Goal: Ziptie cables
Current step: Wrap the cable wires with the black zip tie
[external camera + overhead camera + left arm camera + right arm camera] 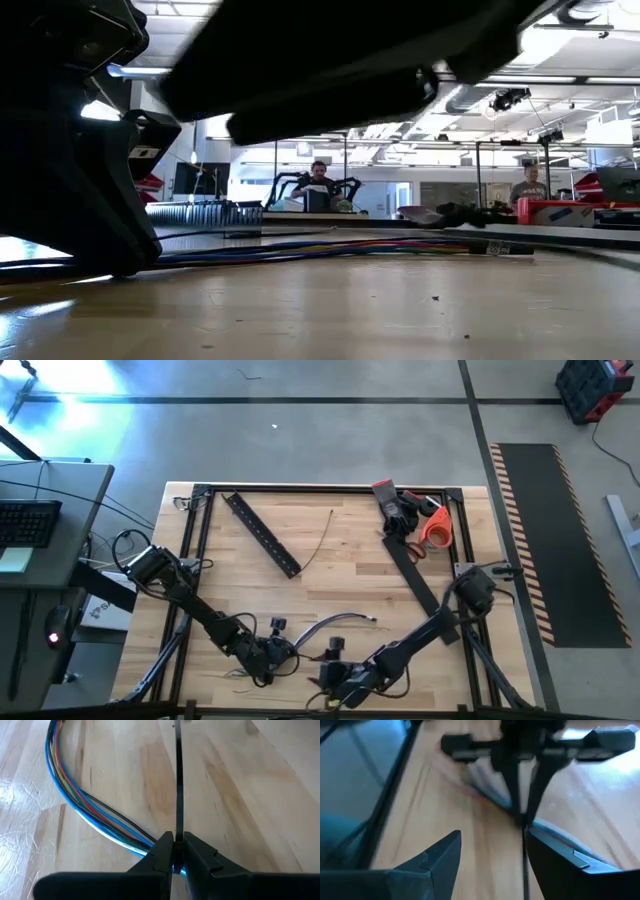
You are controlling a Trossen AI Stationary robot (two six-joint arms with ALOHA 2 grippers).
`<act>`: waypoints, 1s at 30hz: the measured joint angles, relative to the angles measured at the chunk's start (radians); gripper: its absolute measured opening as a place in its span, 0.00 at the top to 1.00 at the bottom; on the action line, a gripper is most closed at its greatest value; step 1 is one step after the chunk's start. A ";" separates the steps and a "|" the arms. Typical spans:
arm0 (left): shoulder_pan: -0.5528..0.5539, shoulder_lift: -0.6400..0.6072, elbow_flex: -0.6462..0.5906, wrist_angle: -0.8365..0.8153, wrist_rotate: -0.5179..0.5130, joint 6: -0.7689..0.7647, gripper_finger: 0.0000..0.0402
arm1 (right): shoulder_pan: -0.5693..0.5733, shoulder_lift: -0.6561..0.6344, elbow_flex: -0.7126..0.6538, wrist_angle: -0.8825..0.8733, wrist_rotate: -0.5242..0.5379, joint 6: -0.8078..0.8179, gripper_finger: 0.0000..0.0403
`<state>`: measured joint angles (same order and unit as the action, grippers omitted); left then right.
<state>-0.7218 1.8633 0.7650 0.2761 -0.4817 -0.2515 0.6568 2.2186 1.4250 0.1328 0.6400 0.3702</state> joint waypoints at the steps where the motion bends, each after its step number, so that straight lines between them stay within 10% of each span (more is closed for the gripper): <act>1: -0.001 0.000 0.000 0.000 0.000 0.004 0.96 | -0.005 0.019 0.000 0.029 0.029 0.001 0.48; 15: -0.001 0.001 -0.002 0.014 -0.007 0.001 0.96 | -0.048 0.193 0.087 0.176 0.051 0.030 0.70; 30: -0.002 0.001 -0.002 0.016 -0.009 -0.018 0.96 | -0.050 0.214 0.380 -0.405 0.118 0.102 0.68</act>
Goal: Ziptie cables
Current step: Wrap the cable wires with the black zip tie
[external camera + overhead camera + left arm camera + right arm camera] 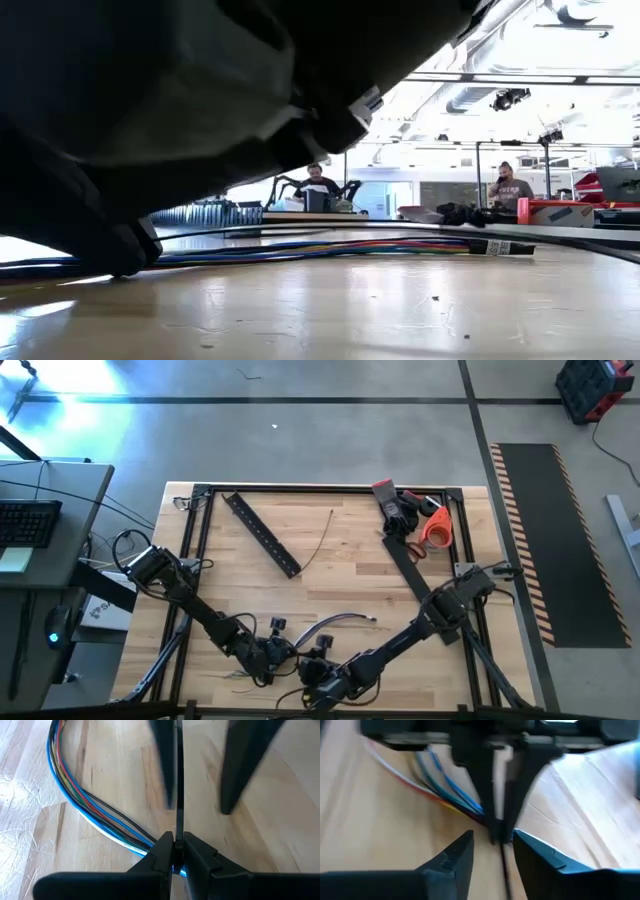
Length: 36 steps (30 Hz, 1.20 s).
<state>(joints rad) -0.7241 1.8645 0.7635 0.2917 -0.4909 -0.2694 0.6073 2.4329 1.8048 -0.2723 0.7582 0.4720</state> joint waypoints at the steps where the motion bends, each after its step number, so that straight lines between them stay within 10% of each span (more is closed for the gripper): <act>1: -0.002 0.000 0.000 0.000 0.000 -0.002 0.96 | -0.004 0.000 0.003 -0.022 0.006 0.015 0.67; 10: -0.004 0.000 0.000 0.000 -0.004 -0.009 0.96 | -0.038 0.002 -0.069 0.042 -0.070 0.053 0.55; 28: -0.004 0.000 0.000 -0.001 -0.006 -0.009 0.96 | -0.037 0.003 -0.087 0.104 -0.081 0.022 0.85; 36: -0.004 0.000 0.001 -0.001 -0.007 -0.009 0.96 | -0.037 0.004 -0.088 0.103 -0.075 0.017 0.81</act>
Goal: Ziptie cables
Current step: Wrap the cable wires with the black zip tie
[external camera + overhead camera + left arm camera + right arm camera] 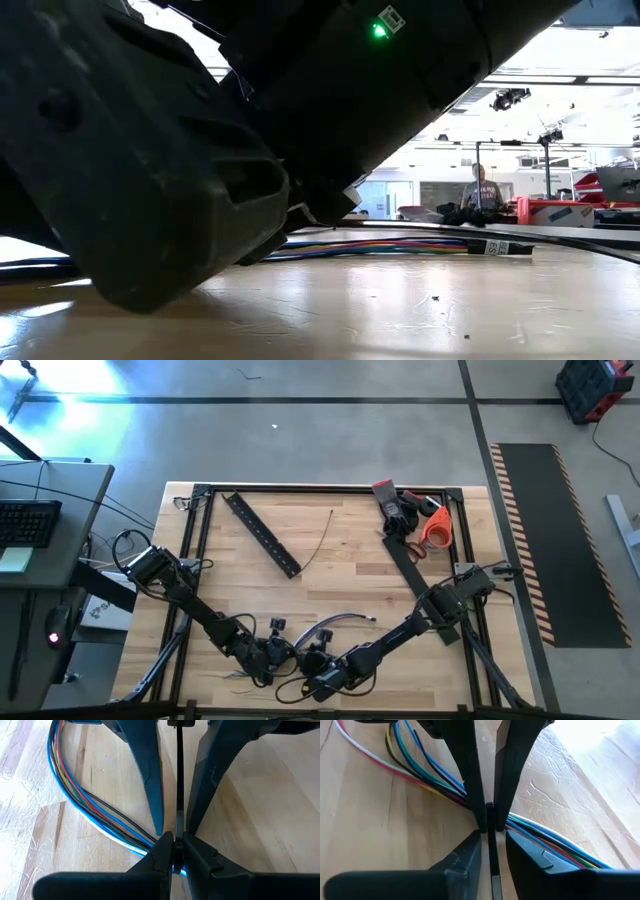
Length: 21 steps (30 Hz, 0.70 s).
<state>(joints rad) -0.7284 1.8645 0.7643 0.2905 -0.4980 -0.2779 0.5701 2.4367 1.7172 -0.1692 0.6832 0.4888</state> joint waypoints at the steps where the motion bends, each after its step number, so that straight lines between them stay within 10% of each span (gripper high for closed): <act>1: 0.000 0.000 0.000 0.000 0.000 0.000 0.96 | 0.000 0.000 0.000 -0.001 0.005 -0.001 0.79; 8: 0.000 0.000 0.000 0.000 -0.001 0.000 0.96 | 0.000 -0.003 0.015 0.017 0.011 -0.043 0.75; 21: -0.001 0.000 0.000 -0.001 -0.002 0.000 0.96 | 0.000 -0.004 0.015 0.009 -0.005 -0.044 0.99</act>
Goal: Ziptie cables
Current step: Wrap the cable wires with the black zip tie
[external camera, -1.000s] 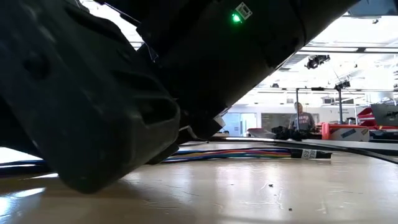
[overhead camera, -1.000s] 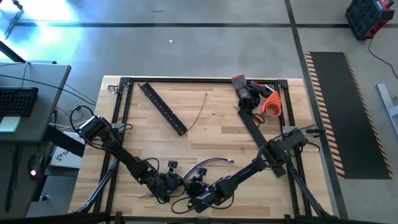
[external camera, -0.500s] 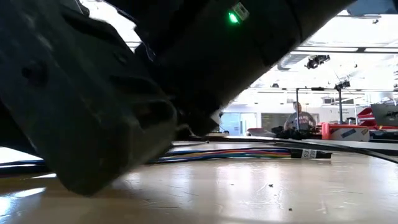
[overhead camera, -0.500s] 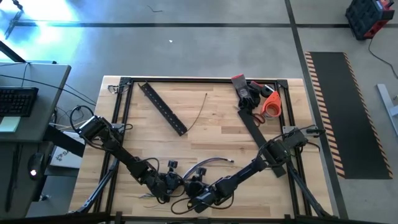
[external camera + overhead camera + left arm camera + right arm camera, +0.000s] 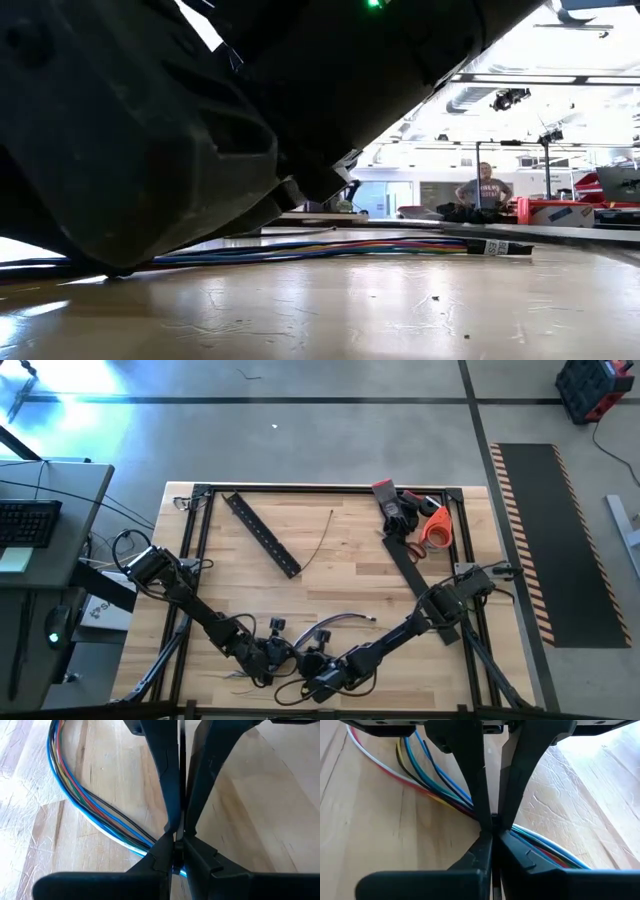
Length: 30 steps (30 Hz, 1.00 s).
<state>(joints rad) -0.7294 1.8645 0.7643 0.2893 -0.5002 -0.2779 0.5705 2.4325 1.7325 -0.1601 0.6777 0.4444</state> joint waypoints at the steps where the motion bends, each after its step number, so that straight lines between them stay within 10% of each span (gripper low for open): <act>1: 0.000 0.000 0.000 0.000 0.000 -0.001 0.96 | 0.000 0.000 0.000 -0.003 0.000 0.003 0.99; 30: -0.047 -0.002 0.002 -0.058 -0.062 -0.006 1.00 | 0.099 -0.037 0.000 -0.368 0.057 0.335 0.99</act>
<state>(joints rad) -0.7761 1.8629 0.7662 0.2314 -0.5625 -0.2840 0.6695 2.3953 1.7329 -0.5283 0.7347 0.7795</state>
